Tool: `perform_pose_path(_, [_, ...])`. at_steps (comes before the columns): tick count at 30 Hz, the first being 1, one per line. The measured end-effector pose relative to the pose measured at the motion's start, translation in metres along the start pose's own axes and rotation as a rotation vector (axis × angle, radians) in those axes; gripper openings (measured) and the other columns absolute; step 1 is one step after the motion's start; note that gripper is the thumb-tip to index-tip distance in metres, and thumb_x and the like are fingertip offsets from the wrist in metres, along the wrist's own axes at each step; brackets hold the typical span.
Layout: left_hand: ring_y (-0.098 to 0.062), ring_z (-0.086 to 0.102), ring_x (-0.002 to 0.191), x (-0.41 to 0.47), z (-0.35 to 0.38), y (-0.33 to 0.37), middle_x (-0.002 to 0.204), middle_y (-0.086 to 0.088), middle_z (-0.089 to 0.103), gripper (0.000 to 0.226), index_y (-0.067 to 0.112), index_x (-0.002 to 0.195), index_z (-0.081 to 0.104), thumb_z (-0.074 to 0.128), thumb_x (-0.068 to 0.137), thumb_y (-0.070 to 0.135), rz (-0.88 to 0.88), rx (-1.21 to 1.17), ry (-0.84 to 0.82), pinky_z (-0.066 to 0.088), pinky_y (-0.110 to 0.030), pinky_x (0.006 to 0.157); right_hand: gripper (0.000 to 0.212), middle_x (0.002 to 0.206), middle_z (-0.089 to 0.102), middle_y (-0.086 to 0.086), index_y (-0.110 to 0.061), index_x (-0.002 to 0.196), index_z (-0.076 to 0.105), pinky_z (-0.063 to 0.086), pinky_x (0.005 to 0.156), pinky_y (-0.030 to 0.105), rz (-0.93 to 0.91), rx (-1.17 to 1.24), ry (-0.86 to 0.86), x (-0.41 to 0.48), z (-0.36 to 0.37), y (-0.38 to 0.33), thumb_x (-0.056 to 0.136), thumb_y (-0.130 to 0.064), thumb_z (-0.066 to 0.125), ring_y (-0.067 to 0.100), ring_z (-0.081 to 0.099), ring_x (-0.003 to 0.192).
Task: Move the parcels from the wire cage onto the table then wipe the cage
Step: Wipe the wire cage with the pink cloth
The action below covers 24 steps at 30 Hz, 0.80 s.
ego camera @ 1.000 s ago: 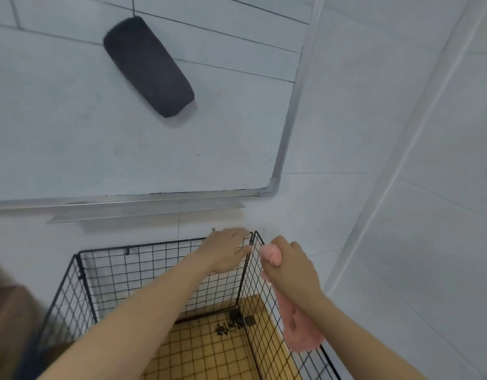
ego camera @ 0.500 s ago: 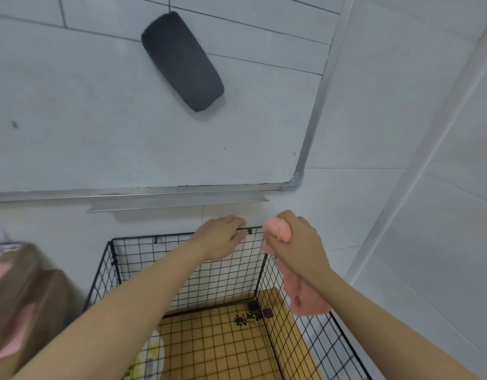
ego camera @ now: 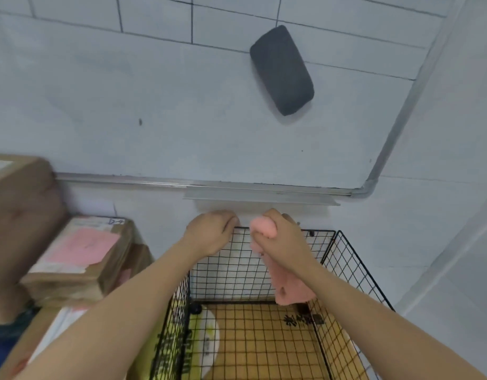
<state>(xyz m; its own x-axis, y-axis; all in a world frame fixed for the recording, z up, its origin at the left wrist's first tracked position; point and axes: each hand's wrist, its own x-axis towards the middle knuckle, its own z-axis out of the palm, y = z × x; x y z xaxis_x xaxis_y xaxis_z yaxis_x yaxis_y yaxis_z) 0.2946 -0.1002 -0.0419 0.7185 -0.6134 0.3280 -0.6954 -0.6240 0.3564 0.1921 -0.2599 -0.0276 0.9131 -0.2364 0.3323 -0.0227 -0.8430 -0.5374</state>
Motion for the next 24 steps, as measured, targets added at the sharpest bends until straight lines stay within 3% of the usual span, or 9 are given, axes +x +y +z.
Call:
perform_pose_path(5, [-0.033, 0.062, 0.091, -0.018, -0.019, -0.015, 0.105, -0.008, 0.066, 0.024, 0.014, 0.106, 0.055, 0.036, 0.095, 0.023, -0.204, 0.134, 0.221, 0.047, -0.036, 0.071, 0.030, 0.107, 0.060, 0.000, -0.036, 0.112, 0.056, 0.052, 0.078, 0.037, -0.084, -0.022, -0.050, 0.025, 0.038, -0.040, 0.084, -0.045, 0.051, 0.023, 0.060, 0.092])
perform_pose_path(7, [-0.033, 0.061, 0.090, -0.026, -0.023, -0.022, 0.102, -0.009, 0.064, 0.019, 0.013, 0.106, 0.051, 0.038, 0.092, 0.019, -0.273, 0.154, 0.211, 0.045, -0.036, 0.069, 0.030, 0.102, 0.065, -0.001, -0.035, 0.107, 0.057, 0.053, 0.077, 0.039, -0.105, -0.049, -0.089, 0.031, 0.049, -0.051, 0.083, -0.044, 0.043, 0.023, 0.061, 0.091])
perform_pose_path(10, [-0.030, 0.055, 0.099, -0.034, -0.021, -0.020, 0.108, -0.006, 0.058, 0.021, 0.014, 0.110, 0.045, 0.044, 0.089, 0.018, -0.330, 0.096, 0.161, 0.042, -0.037, 0.069, 0.023, 0.108, 0.060, 0.004, -0.030, 0.106, 0.059, 0.052, 0.077, 0.039, -0.149, -0.106, -0.114, 0.030, 0.064, -0.061, 0.086, -0.034, 0.050, 0.025, 0.059, 0.097])
perform_pose_path(15, [-0.025, 0.050, 0.110, -0.033, -0.018, -0.019, 0.118, -0.002, 0.052, 0.044, 0.015, 0.122, 0.042, 0.059, 0.082, 0.024, -0.288, 0.184, 0.069, 0.044, -0.037, 0.075, 0.033, 0.117, 0.052, 0.006, -0.026, 0.117, 0.057, 0.053, 0.074, 0.038, -0.196, -0.286, -0.157, 0.029, 0.075, -0.065, 0.084, -0.028, 0.056, 0.029, 0.061, 0.096])
perform_pose_path(21, [-0.027, 0.048, 0.112, -0.032, -0.012, -0.017, 0.121, -0.007, 0.047, 0.032, 0.014, 0.123, 0.046, 0.042, 0.094, 0.026, -0.194, 0.353, 0.062, 0.042, -0.037, 0.076, 0.034, 0.121, 0.050, 0.004, -0.030, 0.123, 0.054, 0.049, 0.077, 0.038, -0.214, -0.422, -0.184, 0.032, 0.059, -0.050, 0.089, -0.033, 0.054, 0.030, 0.058, 0.104])
perform_pose_path(24, [-0.029, 0.049, 0.107, -0.031, -0.009, -0.022, 0.118, -0.010, 0.048, 0.044, 0.015, 0.119, 0.052, 0.023, 0.094, 0.038, -0.166, 0.374, 0.059, 0.042, -0.037, 0.073, 0.035, 0.120, 0.051, 0.004, -0.031, 0.124, 0.054, 0.049, 0.077, 0.038, -0.213, -0.405, -0.195, 0.031, 0.058, -0.044, 0.089, -0.033, 0.057, 0.029, 0.059, 0.103])
